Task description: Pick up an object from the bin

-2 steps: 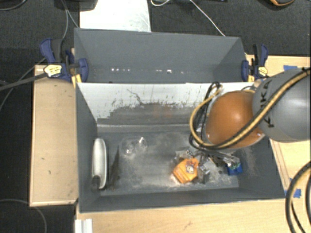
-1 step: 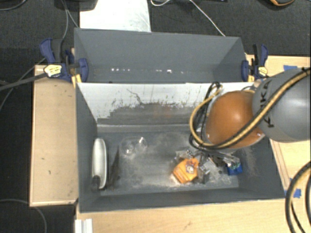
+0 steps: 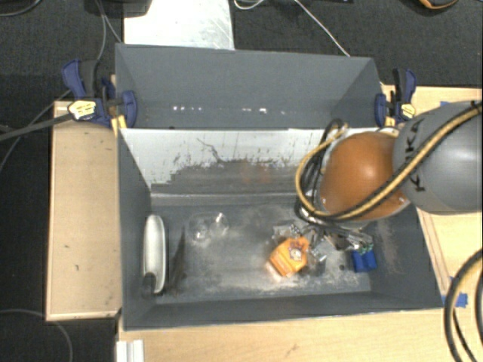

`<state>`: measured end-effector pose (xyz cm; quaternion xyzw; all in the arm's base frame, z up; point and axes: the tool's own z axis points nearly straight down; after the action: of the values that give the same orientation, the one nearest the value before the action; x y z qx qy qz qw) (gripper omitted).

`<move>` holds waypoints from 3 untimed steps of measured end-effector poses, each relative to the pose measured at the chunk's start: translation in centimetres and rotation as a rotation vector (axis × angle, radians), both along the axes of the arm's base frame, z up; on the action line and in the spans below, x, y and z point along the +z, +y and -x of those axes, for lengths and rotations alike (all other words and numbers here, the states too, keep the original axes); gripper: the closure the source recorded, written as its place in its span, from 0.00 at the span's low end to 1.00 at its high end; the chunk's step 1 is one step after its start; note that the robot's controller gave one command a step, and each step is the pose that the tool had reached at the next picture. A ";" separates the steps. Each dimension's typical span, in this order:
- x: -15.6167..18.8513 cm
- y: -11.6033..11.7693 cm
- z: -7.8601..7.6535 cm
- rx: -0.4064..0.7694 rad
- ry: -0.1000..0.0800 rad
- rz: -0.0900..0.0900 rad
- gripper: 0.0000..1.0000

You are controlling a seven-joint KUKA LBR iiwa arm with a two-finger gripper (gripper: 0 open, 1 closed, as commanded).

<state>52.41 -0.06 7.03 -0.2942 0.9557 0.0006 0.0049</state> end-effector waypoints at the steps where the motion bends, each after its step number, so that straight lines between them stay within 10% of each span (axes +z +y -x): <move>1: 0.0 0.0 0.0 -0.005 0.001 0.000 1.00; 3: 0.0 0.0 0.0 -0.012 0.002 0.000 1.00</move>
Offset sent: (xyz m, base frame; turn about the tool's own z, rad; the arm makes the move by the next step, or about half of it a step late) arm 0.0000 0.0000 0.0000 0.0000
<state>52.39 -0.08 7.03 -0.2885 0.9575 0.0008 0.0040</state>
